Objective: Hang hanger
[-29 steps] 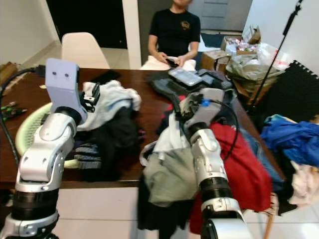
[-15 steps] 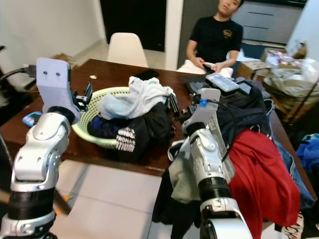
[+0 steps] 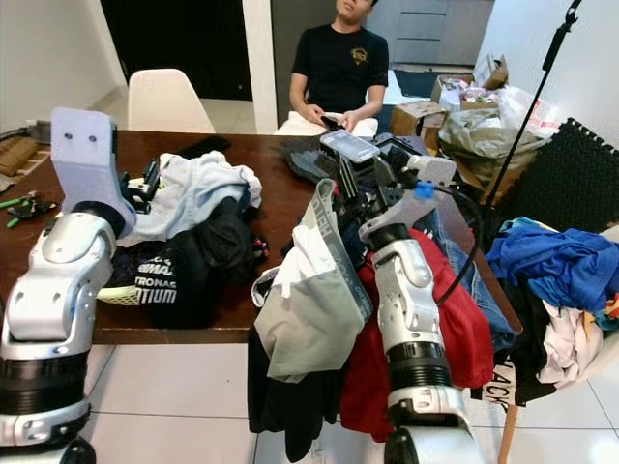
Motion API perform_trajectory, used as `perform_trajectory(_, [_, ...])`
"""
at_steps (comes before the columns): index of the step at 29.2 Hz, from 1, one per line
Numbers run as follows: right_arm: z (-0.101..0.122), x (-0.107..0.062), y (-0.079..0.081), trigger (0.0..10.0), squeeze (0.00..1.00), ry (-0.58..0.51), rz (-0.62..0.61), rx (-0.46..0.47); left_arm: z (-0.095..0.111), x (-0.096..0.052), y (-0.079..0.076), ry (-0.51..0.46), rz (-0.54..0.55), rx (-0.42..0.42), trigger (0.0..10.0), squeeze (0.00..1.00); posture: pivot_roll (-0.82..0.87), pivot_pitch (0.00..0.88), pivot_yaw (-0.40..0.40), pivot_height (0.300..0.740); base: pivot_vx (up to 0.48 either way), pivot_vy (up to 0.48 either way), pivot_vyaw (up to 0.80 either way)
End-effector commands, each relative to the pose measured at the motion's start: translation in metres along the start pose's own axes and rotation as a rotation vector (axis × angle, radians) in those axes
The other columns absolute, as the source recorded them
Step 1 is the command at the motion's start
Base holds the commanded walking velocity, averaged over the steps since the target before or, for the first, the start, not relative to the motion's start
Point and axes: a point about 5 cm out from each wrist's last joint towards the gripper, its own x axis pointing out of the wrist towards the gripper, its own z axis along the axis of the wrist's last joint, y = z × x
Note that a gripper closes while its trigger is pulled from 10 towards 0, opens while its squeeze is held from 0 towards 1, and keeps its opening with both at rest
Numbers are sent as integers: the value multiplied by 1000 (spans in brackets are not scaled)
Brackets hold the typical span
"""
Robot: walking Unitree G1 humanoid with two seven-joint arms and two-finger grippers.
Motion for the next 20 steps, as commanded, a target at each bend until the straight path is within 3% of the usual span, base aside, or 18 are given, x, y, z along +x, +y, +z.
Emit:
perform_trajectory(1, [5, 1, -3, 10000, 0, -33, -24, 3, -2, 4, 2, 12, -51, -37, 10000, 1000, 113, 0, -34, 740, 0, 0, 0])
perform_trajectory(6, [5, -2, -13, 10000, 0, -17, -78, -32, -15, 13, -2, 62, -163, -64, 10000, 1000, 101, 0, -37, 740, 0, 0, 0])
perform_trajectory(15, [3, -8, -19, 10000, 0, 12, -103, -46, -27, 29, 2, 120, -204, -79, 10000, 1000, 90, 0, -45, 740, 0, 0, 0])
perform_trajectory(20, [3, -10, -21, 10000, 0, 24, -109, -51, -39, 36, 3, 219, -252, -125, 10000, 1000, 86, 0, -50, 740, 0, 0, 0])
